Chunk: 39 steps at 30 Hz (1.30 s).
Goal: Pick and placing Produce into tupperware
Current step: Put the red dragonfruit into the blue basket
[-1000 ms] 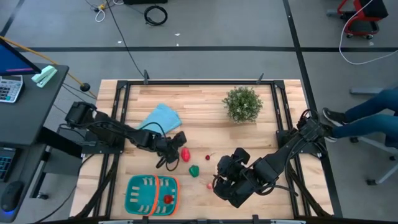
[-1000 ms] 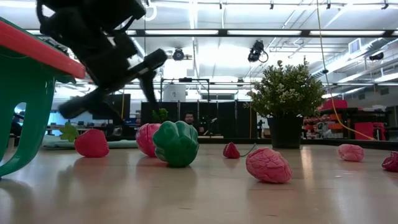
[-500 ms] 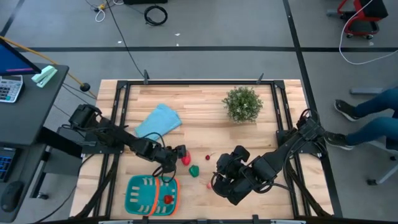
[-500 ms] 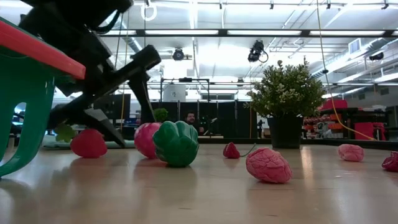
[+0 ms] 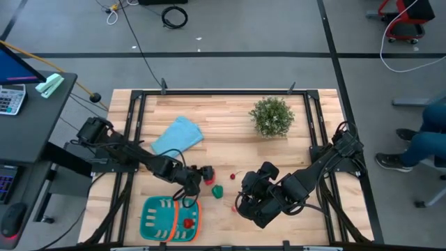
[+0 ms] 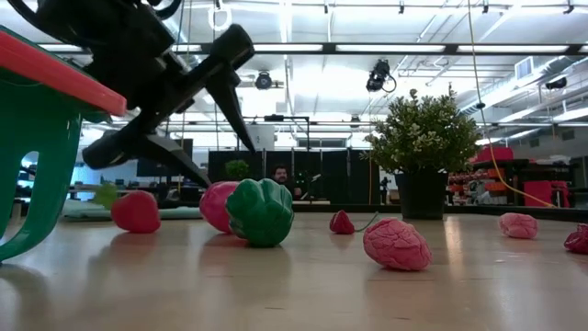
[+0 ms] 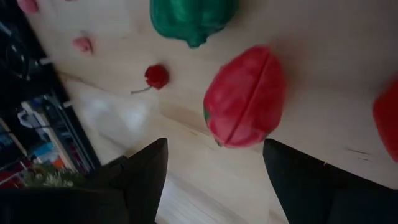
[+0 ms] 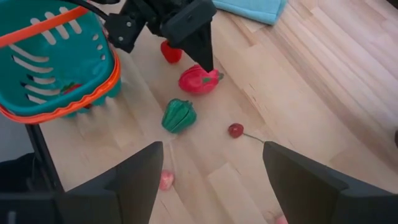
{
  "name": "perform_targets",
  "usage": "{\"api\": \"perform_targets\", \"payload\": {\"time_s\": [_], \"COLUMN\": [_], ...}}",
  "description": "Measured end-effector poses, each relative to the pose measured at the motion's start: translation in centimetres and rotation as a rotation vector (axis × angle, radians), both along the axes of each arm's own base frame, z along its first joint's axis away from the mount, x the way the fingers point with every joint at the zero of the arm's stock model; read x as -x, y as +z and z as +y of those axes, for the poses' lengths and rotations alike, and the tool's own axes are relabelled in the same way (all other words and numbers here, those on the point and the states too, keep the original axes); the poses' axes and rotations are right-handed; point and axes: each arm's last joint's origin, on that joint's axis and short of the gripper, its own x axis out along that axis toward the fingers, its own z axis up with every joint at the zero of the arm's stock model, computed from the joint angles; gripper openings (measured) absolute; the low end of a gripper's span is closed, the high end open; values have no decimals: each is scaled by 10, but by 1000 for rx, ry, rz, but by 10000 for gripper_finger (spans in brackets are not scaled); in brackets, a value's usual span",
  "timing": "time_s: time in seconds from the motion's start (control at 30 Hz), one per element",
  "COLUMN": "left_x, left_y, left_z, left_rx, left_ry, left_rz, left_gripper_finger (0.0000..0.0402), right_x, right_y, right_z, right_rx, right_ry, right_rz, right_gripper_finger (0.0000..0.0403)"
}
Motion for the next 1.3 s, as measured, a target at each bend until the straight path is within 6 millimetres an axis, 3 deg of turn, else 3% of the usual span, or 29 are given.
{"api": "perform_targets", "payload": {"time_s": [0.2, 0.5, 0.97, 1.1, 1.3], "left_x": [0, -11, -11, -11, -22], "left_y": [-6, -37, -36, -34, -18], "left_z": [1, -1, -10, -9, 5], "left_rx": [-31, -315, -361, -384, -381], "left_ry": [-11, -131, -151, -64, 244], "left_rz": [48, 107, 71, 38, -132], "left_gripper_finger": [273, 273, 273, 273, 272], "right_x": [0, 0, 0, 0, 0], "right_y": [0, 0, 0, 0, 0], "right_z": [0, 0, 0, 1, 1], "right_rx": [0, 0, 2, 2, 2], "right_ry": [1, 1, 4, 5, 5], "right_rz": [0, 0, 1, 1, 1], "right_gripper_finger": [286, 286, 286, 286, 286]}}
